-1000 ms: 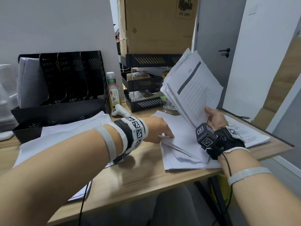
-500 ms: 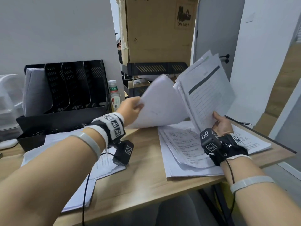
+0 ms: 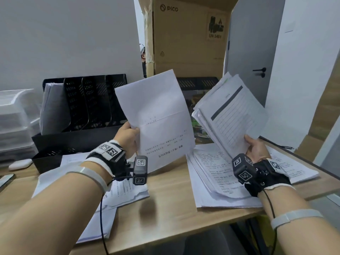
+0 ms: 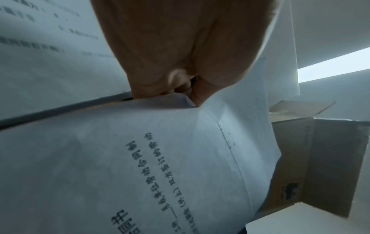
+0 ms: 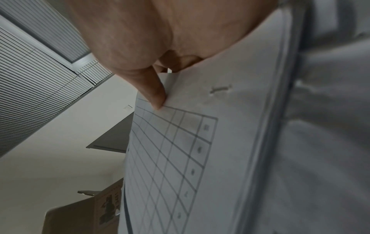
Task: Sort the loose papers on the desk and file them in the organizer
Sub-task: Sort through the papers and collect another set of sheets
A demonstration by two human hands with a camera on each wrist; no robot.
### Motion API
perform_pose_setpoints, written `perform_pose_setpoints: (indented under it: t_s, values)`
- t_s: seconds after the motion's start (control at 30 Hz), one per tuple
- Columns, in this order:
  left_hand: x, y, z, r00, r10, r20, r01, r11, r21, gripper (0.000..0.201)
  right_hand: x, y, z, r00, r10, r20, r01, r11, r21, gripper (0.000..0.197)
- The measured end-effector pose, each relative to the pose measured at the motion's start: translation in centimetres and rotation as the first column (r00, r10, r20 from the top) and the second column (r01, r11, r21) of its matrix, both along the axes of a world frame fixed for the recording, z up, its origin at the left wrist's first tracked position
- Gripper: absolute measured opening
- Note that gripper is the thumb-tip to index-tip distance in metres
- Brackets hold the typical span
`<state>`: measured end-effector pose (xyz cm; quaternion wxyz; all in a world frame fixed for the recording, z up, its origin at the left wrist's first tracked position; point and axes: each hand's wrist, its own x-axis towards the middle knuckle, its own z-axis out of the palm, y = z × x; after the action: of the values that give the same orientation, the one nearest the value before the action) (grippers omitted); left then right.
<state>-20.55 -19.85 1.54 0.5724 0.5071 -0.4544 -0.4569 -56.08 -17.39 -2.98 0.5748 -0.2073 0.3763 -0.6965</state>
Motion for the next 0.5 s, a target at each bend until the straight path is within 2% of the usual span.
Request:
perform_pose_setpoints:
  t_s: [0.1, 0.17, 0.23, 0.33, 0.37, 0.43, 0.47, 0.5]
  values:
    - [1.9, 0.1, 0.4, 0.999, 0.034, 0.019, -0.036, 0.991, 0.13, 0.025, 0.0, 0.1, -0.1, 1.0, 0.007, 0.015, -0.007, 1.0, 0.012, 0.018]
    - [3.4, 0.6, 0.6, 0.994, 0.067, 0.084, -0.085, 0.968, 0.235, 0.018, 0.0, 0.0, -0.2, 1.0, 0.009, 0.007, -0.009, 1.0, 0.012, 0.022]
    - [5.0, 1.1, 0.7, 0.977, 0.088, 0.193, -0.144, 0.943, 0.299, 0.013, 0.3, 0.2, -0.2, 1.0, 0.013, -0.001, -0.013, 1.0, -0.005, 0.022]
    - [6.3, 2.1, 0.7, 0.915, 0.049, 0.401, -0.202, 0.914, 0.351, 0.007, 0.6, 0.6, -0.1, 1.0, 0.012, -0.008, -0.012, 1.0, -0.024, 0.027]
    - [6.5, 2.2, 0.8, 0.884, 0.032, 0.466, -0.22, 0.909, 0.354, 0.015, 0.7, 0.7, 0.0, 1.0, 0.004, -0.012, -0.005, 0.999, -0.032, 0.03]
    - [6.6, 1.9, 1.0, 0.799, 0.055, 0.599, -0.291, 0.907, 0.304, 0.049, 0.7, 0.6, 0.0, 0.999, -0.008, -0.034, 0.007, 0.999, -0.044, 0.035]
    - [6.2, 1.9, 1.2, 0.732, 0.09, 0.675, -0.329, 0.915, 0.234, 0.062, 0.9, 0.8, 0.1, 0.999, -0.002, -0.04, 0.0, 0.999, -0.047, 0.033]
    - [5.4, 2.1, 1.6, 0.659, 0.114, 0.744, -0.332, 0.931, 0.152, 0.064, 0.9, 0.8, 0.1, 0.999, 0.006, -0.036, -0.008, 0.999, -0.05, 0.029]
